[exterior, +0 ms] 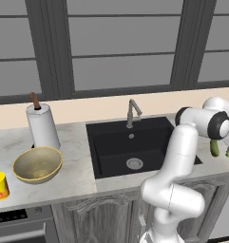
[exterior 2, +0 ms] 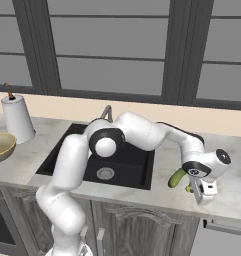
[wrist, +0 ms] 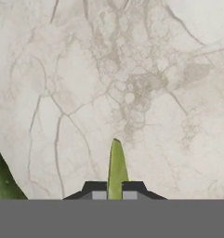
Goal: Remove the lemon wedge and cucumber from the sink. Then move the bowl and cup from the counter to the sink for washing.
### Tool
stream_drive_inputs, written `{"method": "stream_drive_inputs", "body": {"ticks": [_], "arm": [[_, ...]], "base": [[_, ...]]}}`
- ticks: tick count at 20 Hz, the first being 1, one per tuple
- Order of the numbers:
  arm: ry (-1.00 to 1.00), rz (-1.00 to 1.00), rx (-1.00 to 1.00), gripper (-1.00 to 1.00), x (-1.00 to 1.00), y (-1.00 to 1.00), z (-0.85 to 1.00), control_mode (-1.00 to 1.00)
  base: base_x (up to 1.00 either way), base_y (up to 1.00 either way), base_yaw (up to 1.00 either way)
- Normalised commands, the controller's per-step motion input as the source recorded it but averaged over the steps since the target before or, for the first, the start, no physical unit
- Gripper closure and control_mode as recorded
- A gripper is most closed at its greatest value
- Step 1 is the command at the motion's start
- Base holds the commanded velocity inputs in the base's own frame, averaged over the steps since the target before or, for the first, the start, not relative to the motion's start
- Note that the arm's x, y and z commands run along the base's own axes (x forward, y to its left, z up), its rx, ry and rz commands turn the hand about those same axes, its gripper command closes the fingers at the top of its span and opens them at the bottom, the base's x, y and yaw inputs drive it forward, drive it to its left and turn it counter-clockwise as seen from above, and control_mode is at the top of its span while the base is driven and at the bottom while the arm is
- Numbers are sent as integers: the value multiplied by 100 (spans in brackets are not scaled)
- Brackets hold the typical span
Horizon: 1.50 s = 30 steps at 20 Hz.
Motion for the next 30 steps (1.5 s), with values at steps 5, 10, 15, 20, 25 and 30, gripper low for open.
{"method": "stream_drive_inputs", "body": {"ticks": [5,10,15,20,25,30], "arm": [[0,-5,3,100,15,11,-11,-100],[0,-5,4,100,1,16,-3,-100],[0,-5,0,-100,0,14,-2,-100],[0,-5,0,-100,0,4,1,-100],[0,-4,0,-100,0,1,10,-100],[0,-4,0,-100,0,0,21,-100]], "base": [[0,0,0],[0,0,0],[0,0,0],[0,0,0],[0,0,0],[0,0,0]]}}
